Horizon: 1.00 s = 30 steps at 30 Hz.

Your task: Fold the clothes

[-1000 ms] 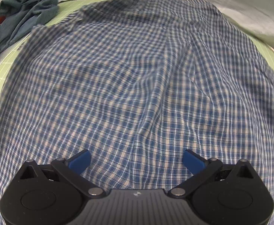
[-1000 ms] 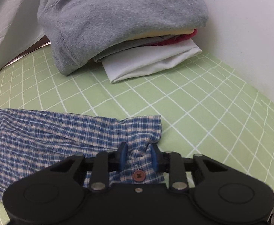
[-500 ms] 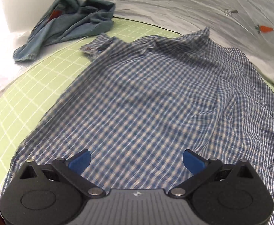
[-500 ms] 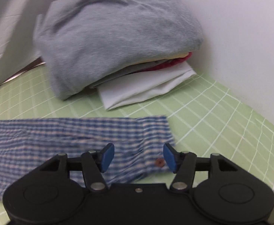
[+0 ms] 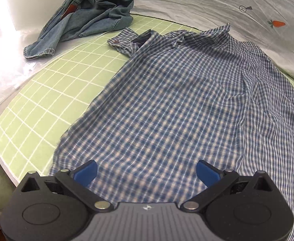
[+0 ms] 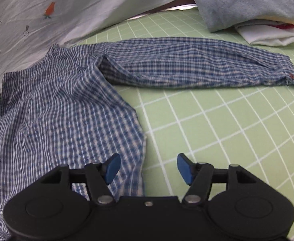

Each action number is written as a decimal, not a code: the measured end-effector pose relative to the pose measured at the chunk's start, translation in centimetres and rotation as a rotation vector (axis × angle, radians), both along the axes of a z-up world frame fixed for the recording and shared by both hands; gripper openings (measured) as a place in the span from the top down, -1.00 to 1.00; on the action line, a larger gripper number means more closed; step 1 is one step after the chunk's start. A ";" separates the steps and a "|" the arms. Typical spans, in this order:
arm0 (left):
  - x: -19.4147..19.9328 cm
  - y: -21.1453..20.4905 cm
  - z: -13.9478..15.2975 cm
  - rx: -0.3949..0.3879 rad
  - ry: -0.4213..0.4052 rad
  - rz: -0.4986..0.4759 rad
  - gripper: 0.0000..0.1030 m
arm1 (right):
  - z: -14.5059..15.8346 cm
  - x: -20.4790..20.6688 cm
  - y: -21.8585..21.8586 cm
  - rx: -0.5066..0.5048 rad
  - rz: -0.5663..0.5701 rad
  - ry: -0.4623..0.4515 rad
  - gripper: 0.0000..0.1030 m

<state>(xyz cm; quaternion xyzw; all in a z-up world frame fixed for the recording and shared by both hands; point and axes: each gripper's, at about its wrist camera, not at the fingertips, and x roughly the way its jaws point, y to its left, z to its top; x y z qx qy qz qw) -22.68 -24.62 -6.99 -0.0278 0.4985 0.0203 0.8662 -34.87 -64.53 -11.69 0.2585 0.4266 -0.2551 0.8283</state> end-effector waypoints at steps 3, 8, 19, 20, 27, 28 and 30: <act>0.0 0.7 -0.4 -0.001 0.010 -0.029 -1.00 | 0.4 -1.5 0.6 0.038 0.003 -0.015 0.95; 0.3 1.2 -0.9 0.031 0.019 -0.068 -1.00 | 4.4 -5.7 0.5 0.085 -0.023 -0.147 0.99; 0.0 4.7 -1.7 0.065 0.037 0.004 -1.00 | 2.7 -10.3 -1.4 0.036 -0.137 -0.079 -0.01; 0.1 4.9 -1.8 0.068 0.042 0.013 -1.00 | 2.3 -10.1 -1.2 0.058 -0.129 -0.081 -0.04; -0.5 4.4 -1.6 0.076 0.035 -0.016 -1.00 | 1.7 -9.4 0.5 0.050 -0.157 -0.085 0.06; -0.6 4.1 -1.6 0.085 0.031 -0.029 -1.00 | 1.9 -9.6 0.7 0.016 -0.165 -0.076 0.08; -0.7 3.6 -1.9 0.094 0.038 -0.045 -1.00 | 2.4 -10.1 1.1 -0.061 -0.171 -0.049 0.19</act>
